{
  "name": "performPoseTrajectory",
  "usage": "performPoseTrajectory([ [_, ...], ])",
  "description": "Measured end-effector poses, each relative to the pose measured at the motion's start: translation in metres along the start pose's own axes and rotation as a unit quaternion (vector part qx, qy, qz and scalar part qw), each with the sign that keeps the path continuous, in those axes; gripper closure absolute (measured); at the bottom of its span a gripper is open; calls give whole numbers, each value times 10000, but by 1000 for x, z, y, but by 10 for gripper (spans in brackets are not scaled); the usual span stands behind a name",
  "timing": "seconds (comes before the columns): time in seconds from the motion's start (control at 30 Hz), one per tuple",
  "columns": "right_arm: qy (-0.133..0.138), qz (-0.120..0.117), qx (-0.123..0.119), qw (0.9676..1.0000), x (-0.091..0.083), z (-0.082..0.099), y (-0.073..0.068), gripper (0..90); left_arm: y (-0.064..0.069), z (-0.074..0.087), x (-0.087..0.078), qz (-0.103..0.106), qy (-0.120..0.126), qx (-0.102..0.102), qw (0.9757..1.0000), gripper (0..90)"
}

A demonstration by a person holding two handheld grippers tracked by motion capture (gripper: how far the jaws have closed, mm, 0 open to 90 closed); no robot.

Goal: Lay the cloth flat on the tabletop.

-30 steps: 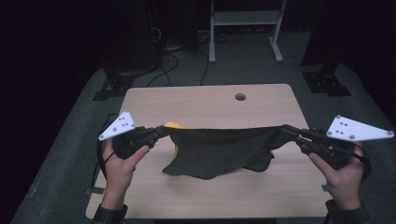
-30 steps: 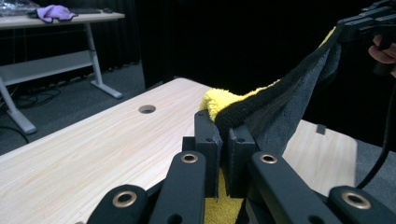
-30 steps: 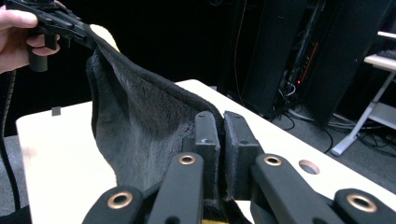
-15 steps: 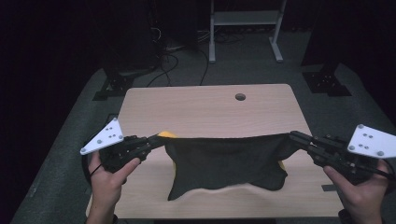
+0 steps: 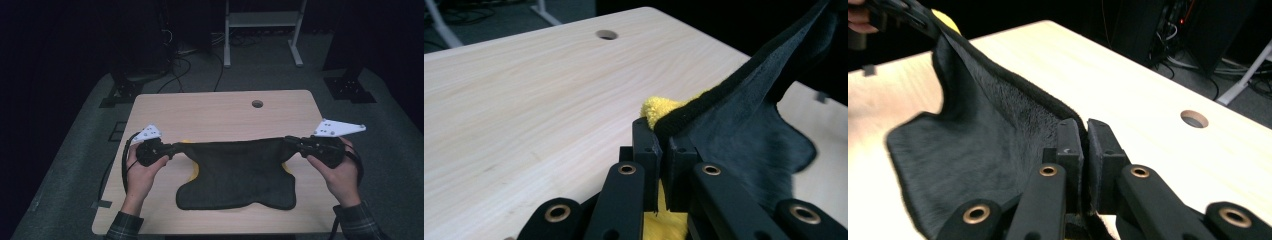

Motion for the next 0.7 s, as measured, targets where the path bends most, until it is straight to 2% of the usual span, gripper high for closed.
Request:
performPoseTrajectory([
  [0.07, -74, 39, -2, 10000, 12, 0, 5, 842, -8, -2, 5, -146, -11, -32, 9999, 858],
  [0.1, -106, 38, 20, 9999, 17, 0, 7, 842, -8, -2, 5, -146, -11, -32, 9999, 858],
  [0.13, -136, 24, 50, 9999, 24, 0, 11, 842, -14, -4, 9, -264, -78, -54, 9996, 858],
  [0.17, -136, 24, 50, 9999, 24, 0, 11, 842, -14, -4, 9, -264, -78, -54, 9996, 858],
  [0.2, -239, 32, 80, 9997, 36, 0, 16, 842, -21, -3, 15, -350, -136, -88, 9993, 858],
  [0.27, -338, 41, 138, 9993, 47, 2, 21, 842, -29, -2, 22, -444, -227, -93, 9987, 858],
  [0.3, -338, 41, 138, 9993, 47, 2, 21, 842, -29, -2, 22, -444, -227, -93, 9987, 858],
  [0.33, -439, 65, 176, 9989, 59, 4, 26, 842, -33, -1, 26, -481, -275, -102, 9984, 858],
  [0.37, -479, 74, 181, 9987, 64, 6, 29, 842, -41, 0, 34, -532, -305, -156, 9980, 858],
  [0.4, -515, 85, 208, 9984, 69, 7, 31, 842, -41, 0, 34, -532, -305, -156, 9980, 858],
  [0.47, -538, 86, 263, 9982, 78, 10, 35, 842, -55, 2, 43, -603, -330, -242, 9973, 858],
  [0.5, -536, 75, 281, 9981, 82, 11, 36, 842, -55, 2, 43, -603, -330, -242, 9973, 858],
  [0.53, -549, 71, 308, 9980, 85, 11, 38, 842, -64, 1, 49, -672, -379, -251, 9967, 858],
  [0.57, -549, 71, 308, 9980, 85, 11, 38, 842, -64, 1, 49, -672, -379, -251, 9967, 857],
  [0.63, -581, 124, 301, 9978, 94, 11, 40, 842, -72, 1, 55, -771, -452, -270, 9956, 857],
  [0.7, -678, 180, 350, 9969, 106, 13, 42, 841, -82, 2, 63, -870, -617, -328, 9938, 855],
])
Point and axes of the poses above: each handheld gripper's, and its own axes: x roughly forward along the jaws, z roughly out of its underside, y roughly to its right, the point moved 1 cm from there along x, roughly forward along the jaws, and after that the axes turned 10 degrees about z, right-handed, at the moved point
